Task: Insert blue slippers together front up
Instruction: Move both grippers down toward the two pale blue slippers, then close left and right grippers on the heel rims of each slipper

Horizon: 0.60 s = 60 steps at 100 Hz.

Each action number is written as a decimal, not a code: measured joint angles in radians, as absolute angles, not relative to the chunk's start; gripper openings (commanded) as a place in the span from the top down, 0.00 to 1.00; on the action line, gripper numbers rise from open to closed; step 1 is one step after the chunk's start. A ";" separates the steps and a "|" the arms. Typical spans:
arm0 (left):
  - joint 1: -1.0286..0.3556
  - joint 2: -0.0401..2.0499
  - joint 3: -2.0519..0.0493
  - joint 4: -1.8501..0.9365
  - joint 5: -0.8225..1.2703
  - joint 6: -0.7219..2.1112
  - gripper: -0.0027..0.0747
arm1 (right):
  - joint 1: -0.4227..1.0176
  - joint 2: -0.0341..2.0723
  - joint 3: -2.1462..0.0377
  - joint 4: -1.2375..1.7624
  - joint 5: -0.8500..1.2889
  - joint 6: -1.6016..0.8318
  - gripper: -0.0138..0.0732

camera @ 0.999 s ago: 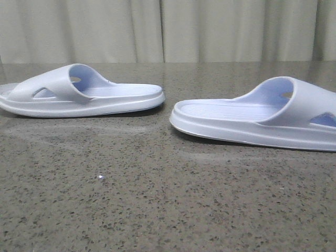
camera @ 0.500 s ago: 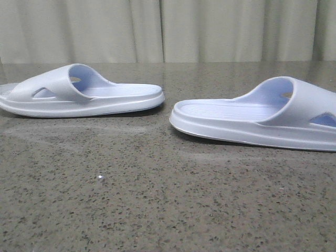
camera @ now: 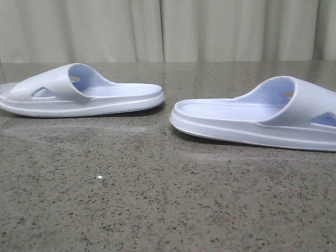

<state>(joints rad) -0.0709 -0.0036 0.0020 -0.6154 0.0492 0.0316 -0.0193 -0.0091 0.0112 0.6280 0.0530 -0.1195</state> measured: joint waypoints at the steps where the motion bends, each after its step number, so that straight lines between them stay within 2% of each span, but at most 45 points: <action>1: -0.071 -0.004 0.000 -0.618 0.049 0.032 0.95 | -0.019 -0.009 0.011 0.632 0.058 -0.120 0.93; 12: -0.071 0.001 -0.029 -0.622 0.056 0.032 0.95 | -0.019 0.004 -0.012 0.635 0.104 -0.120 0.93; 22: -0.071 0.086 -0.119 -0.568 0.105 0.032 0.95 | -0.019 0.112 -0.086 0.605 0.159 -0.118 0.93; 39: -0.071 0.392 -0.323 -0.407 0.254 0.032 0.95 | -0.019 0.414 -0.296 0.507 0.288 -0.118 0.93; 60: -0.071 0.696 -0.501 -0.364 0.405 0.041 0.94 | -0.019 0.732 -0.494 0.462 0.485 -0.118 0.92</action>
